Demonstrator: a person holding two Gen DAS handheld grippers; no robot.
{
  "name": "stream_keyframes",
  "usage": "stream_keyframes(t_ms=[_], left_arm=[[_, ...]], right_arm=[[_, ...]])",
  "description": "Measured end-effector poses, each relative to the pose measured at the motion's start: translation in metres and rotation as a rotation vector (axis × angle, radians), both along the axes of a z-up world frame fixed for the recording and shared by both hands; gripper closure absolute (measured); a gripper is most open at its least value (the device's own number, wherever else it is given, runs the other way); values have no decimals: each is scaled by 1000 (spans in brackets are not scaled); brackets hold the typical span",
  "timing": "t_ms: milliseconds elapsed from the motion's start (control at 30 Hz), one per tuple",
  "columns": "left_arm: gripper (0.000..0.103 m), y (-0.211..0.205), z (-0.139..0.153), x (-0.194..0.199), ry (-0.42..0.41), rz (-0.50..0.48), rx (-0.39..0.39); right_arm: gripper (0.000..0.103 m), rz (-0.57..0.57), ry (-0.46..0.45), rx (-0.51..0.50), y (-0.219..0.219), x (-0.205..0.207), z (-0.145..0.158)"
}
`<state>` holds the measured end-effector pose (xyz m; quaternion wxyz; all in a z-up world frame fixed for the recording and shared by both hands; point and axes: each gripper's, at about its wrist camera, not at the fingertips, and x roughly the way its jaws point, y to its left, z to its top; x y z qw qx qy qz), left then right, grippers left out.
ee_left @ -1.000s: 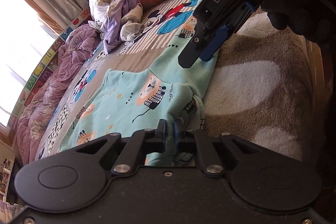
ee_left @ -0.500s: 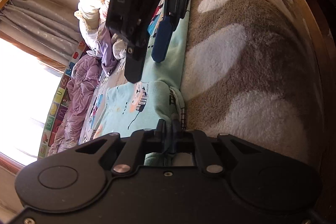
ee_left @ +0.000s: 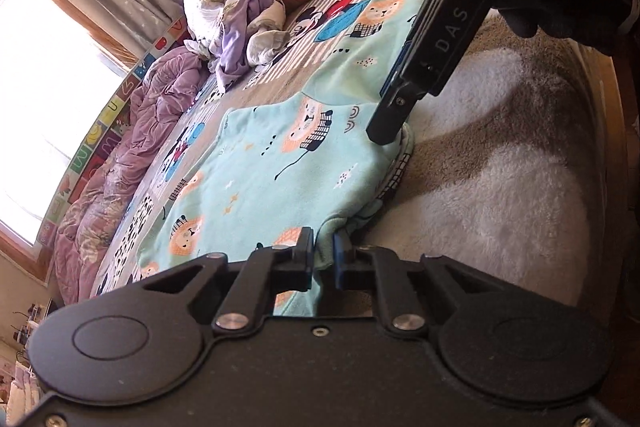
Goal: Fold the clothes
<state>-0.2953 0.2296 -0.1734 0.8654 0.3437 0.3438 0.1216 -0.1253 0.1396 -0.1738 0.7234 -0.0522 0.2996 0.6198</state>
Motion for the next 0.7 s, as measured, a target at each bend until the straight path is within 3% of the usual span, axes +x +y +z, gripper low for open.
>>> stream_keyframes(t_ms=[33,100,200,267,367,500,700], left_arm=[[95,-3,2,-1,-25,1,29],[97,-10,-4,-4,-46,-26,158],[97,-11,-31,-7,20,-90,275],[101,-7,-49,-11,88,-113,302],[101,-4,-41,-18,93,-95,254],[96,5,-11,-28,90,-51,85],[96,18,33,-18,-101,38,-233]], right_arm=[[52,-4,5,5,0,0,0],[52,-8,20,18,0,2,0],[51,-12,27,16,1,4,-1],[51,-8,8,7,2,1,-1],[50,-2,-22,-4,3,-2,-1],[49,4,-39,-8,3,-4,-1],[49,7,-31,-6,2,-3,-1]])
